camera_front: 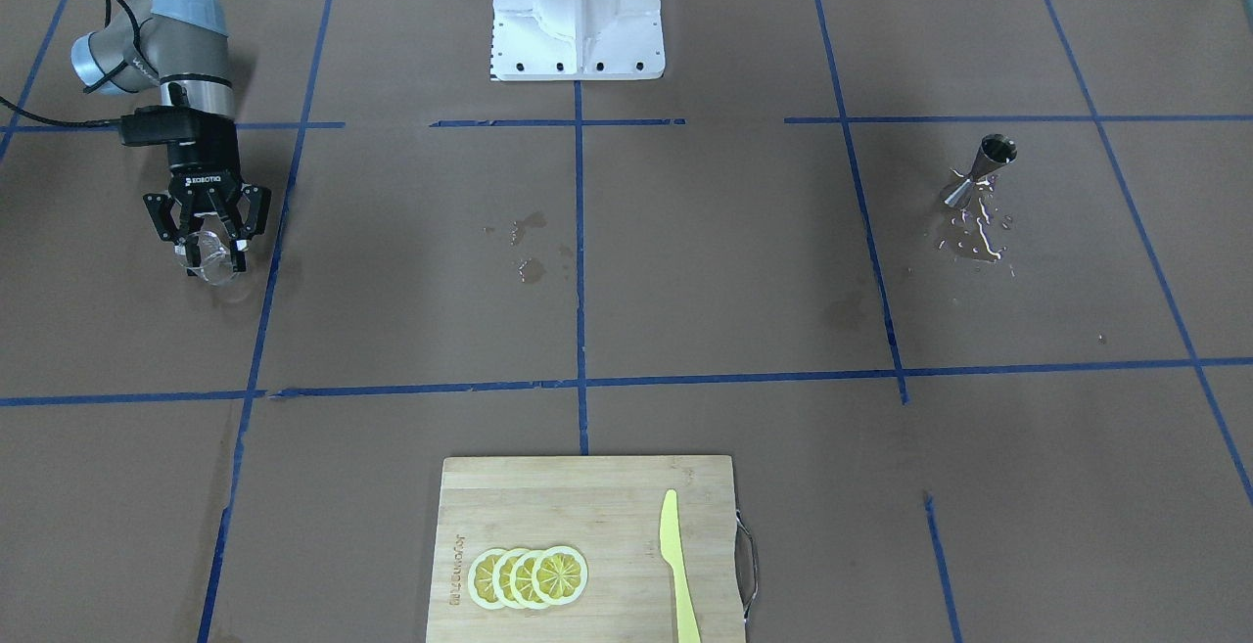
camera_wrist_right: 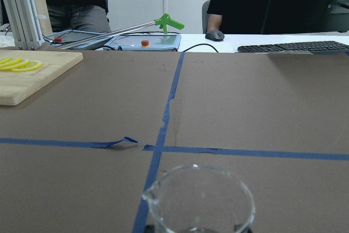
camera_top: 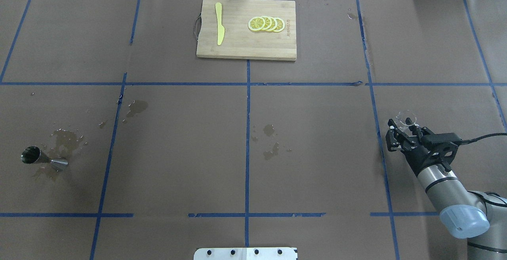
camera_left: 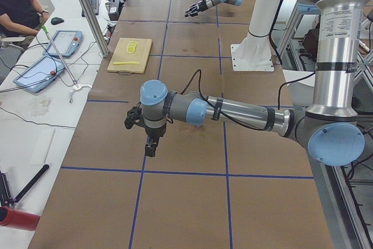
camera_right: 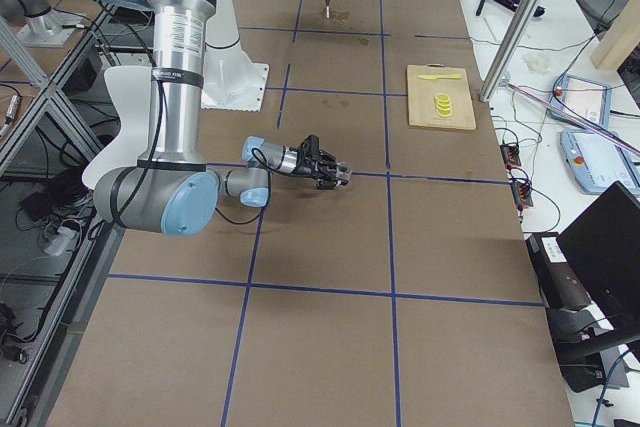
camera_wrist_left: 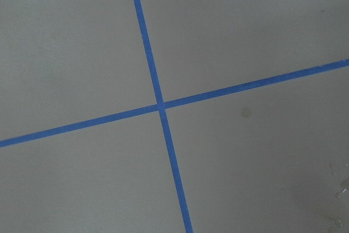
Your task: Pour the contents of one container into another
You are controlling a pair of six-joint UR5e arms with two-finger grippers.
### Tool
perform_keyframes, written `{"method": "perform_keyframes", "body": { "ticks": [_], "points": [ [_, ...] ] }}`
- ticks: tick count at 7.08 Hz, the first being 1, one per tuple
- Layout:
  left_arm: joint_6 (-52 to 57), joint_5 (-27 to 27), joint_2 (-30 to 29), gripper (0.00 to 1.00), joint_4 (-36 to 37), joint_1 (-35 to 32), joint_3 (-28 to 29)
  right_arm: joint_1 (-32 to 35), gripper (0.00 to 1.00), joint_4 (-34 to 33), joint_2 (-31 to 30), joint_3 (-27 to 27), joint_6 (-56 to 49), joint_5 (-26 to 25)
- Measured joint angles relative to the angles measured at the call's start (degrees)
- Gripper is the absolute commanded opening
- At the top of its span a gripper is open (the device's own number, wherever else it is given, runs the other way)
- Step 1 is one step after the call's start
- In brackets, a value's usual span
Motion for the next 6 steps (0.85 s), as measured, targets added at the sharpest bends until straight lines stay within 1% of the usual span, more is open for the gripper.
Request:
{"method": "perform_keyframes", "body": {
  "ticks": [3,4,5,6],
  "points": [
    [0.1,0.1,0.1,1.00,-0.1,0.1,-0.3,-2.9,0.17,0.4,1.9,-1.1,0.3,-2.5],
    [0.1,0.1,0.1,1.00,-0.1,0.1,-0.4,-3.6,0.35,0.4,2.1,-1.2,0.4,-3.0],
    [0.1,0.1,0.1,1.00,-0.1,0.1,-0.5,-4.1,0.49,0.4,2.3,-1.2,0.4,-3.5],
    [0.1,0.1,0.1,1.00,-0.1,0.1,-0.5,-4.3,0.57,0.4,2.3,-1.4,0.4,-3.7]
  ]
}}
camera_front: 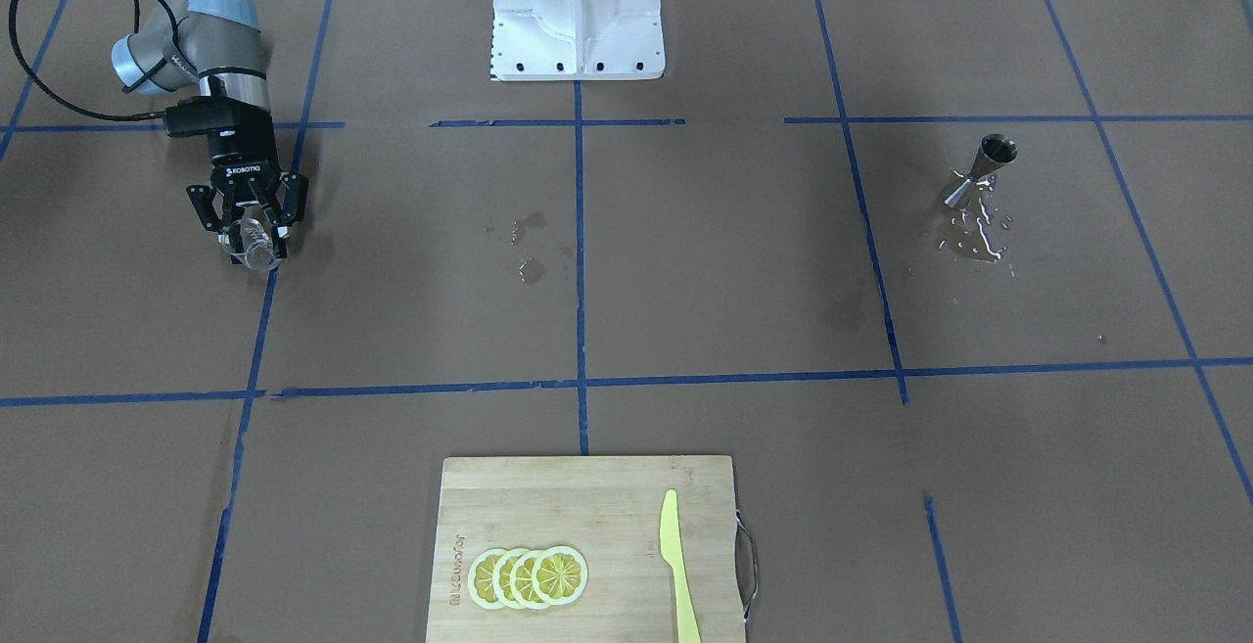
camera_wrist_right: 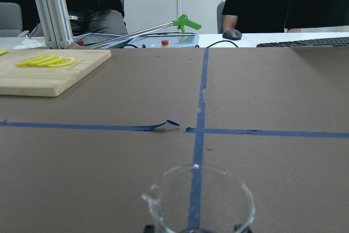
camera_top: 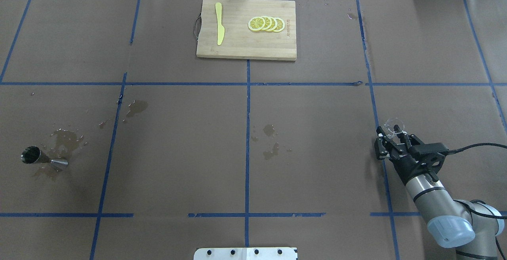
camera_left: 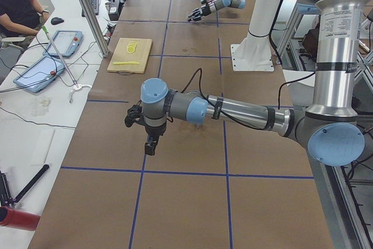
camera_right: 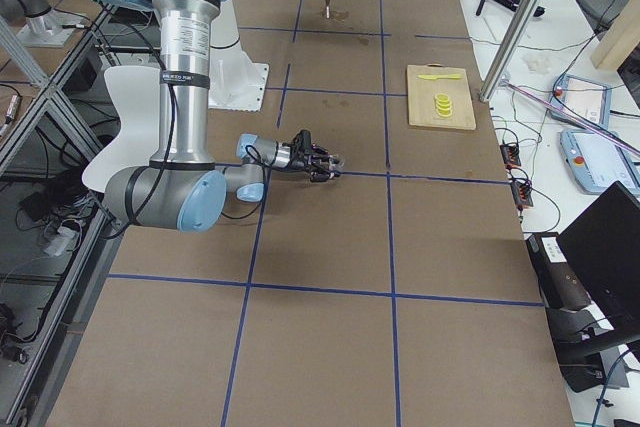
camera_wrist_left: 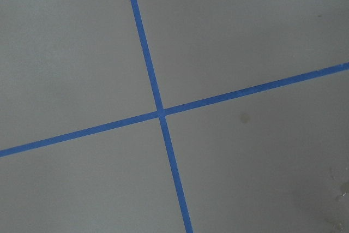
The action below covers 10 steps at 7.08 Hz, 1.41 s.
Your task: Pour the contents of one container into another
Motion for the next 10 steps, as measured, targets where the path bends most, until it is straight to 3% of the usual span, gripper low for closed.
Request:
{"method": "perform_keyframes", "body": {
  "ticks": [3,5,10],
  "points": [
    [0.0,-0.1,0.0,1.00,0.0,0.0,-0.1,-0.1,0.62,0.0,-0.7,-0.3,-0.4,-0.1],
    [0.0,-0.1,0.0,1.00,0.0,0.0,-0.2,-0.1,0.95,0.0,-0.9,-0.3,-0.5,-0.1],
    [0.0,0.0,0.2,1.00,0.0,0.0,-0.3,-0.7,1.00,0.0,-1.1,-0.1,-0.6,0.0]
  ]
}}
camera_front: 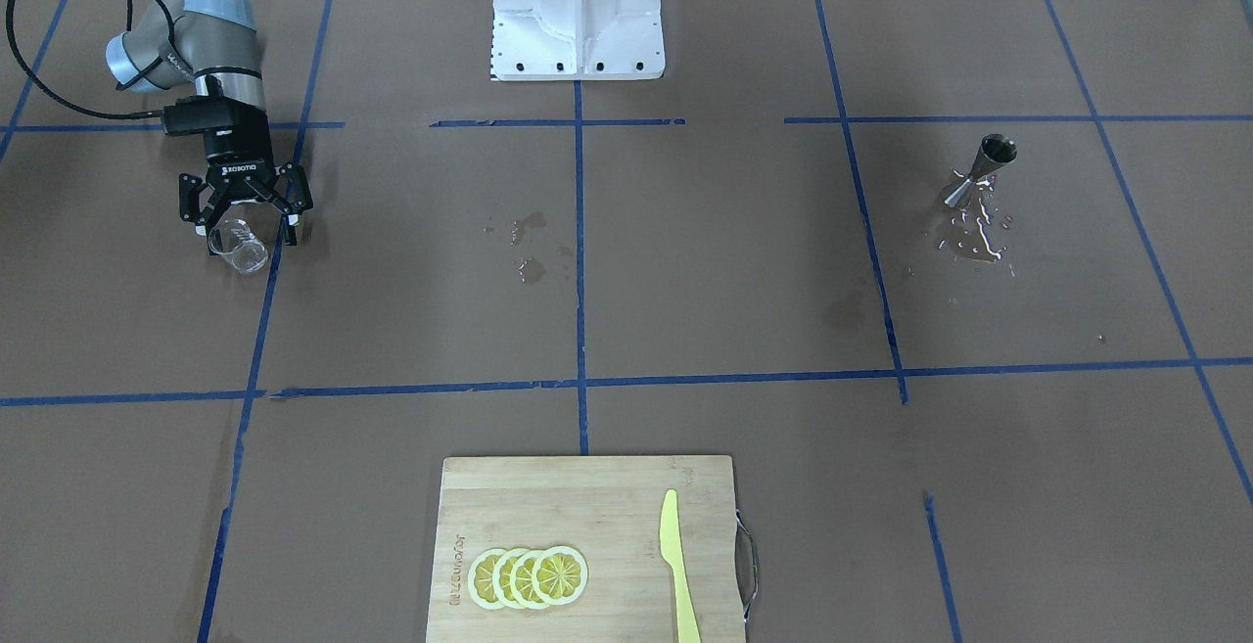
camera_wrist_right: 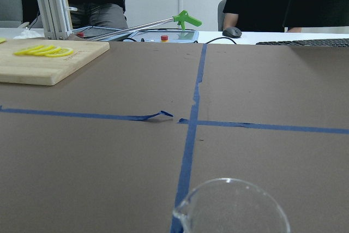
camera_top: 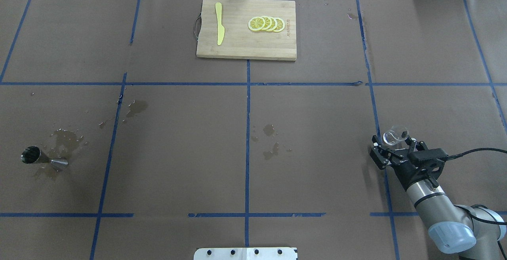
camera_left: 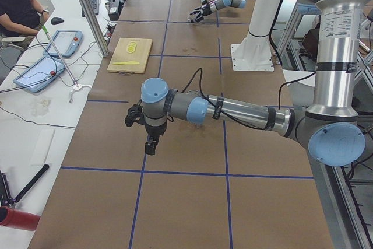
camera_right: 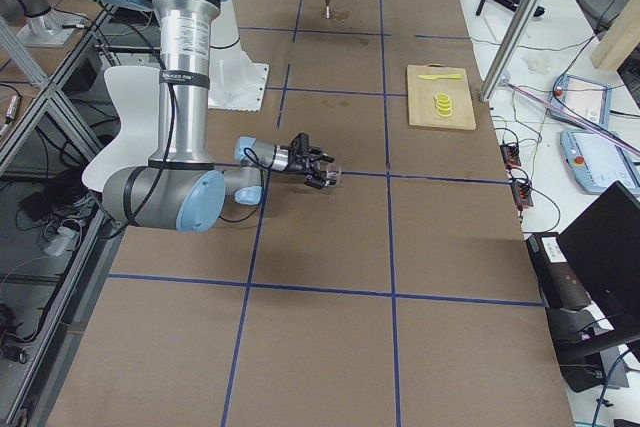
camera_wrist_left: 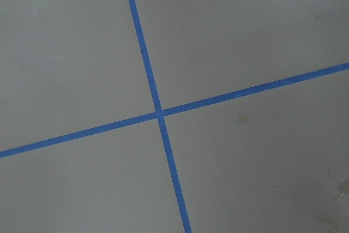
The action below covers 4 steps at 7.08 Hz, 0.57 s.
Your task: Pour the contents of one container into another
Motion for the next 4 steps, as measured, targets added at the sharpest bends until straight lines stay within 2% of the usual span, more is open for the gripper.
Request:
{"method": "perform_keyframes", "body": {
  "ticks": [2,4],
  "points": [
    [0.0,0.0,0.0,1.00,0.0,0.0,0.1,-1.7,1.00,1.7,-3.4,2.5,-0.2,2.3],
    [0.0,0.0,-0.1,1.00,0.0,0.0,0.1,-2.3,1.00,3.1,-12.9,12.7,-0.2,11.3]
  ]
}}
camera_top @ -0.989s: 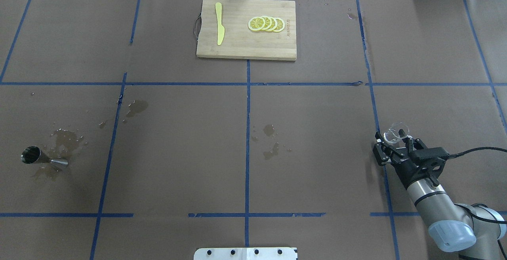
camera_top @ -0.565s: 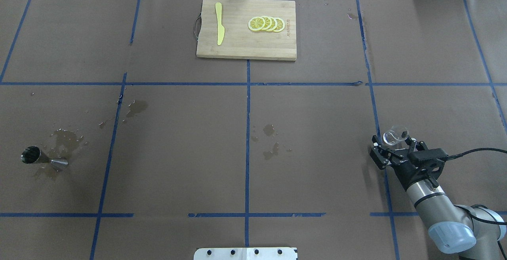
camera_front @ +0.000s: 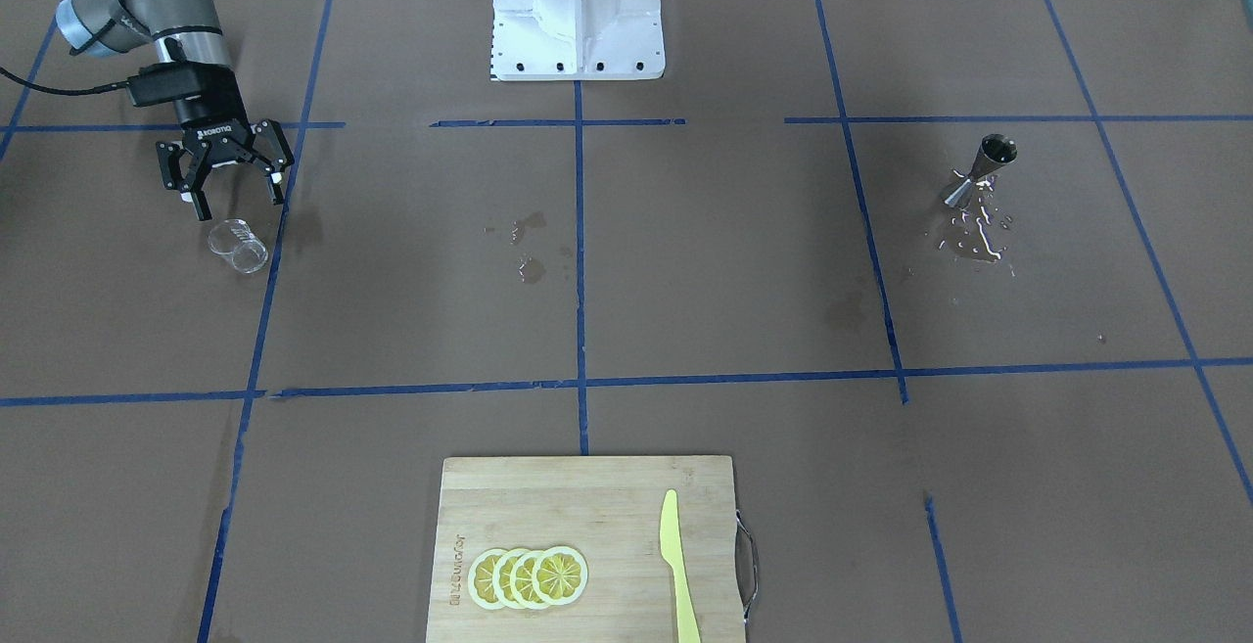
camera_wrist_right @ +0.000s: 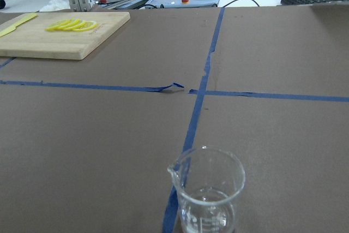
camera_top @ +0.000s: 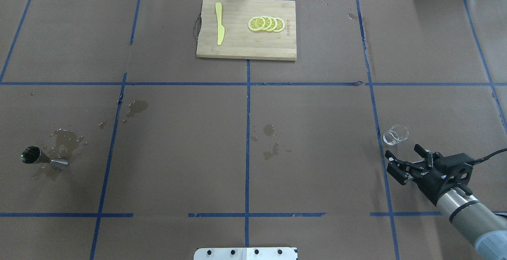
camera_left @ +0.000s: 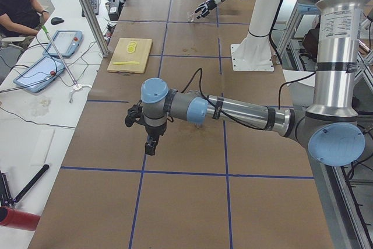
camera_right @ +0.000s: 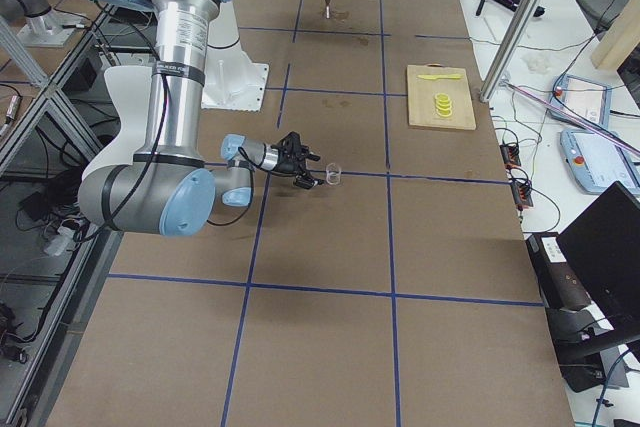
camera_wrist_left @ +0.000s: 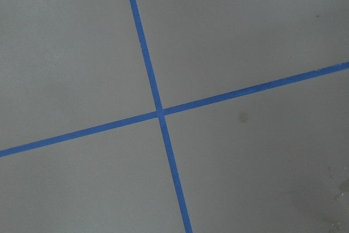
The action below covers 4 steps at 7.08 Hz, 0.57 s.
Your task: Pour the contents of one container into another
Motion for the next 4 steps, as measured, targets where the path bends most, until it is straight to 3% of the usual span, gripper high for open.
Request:
{"method": "perform_keyframes", "body": {
  "ticks": [2,3,4],
  "points": [
    [0.0,0.0,-0.1,1.00,-0.1,0.1,0.0,2.7,1.00,0.3,-9.6,7.9,-0.1,13.5],
    [0.0,-0.1,-0.2,1.00,-0.1,0.1,-0.2,8.6,1.00,0.2,-11.0,8.5,-1.1,23.1],
    [0.0,-0.1,-0.5,1.00,-0.1,0.1,-0.3,20.9,1.00,0.0,-10.4,7.2,-5.2,38.8]
  ]
}}
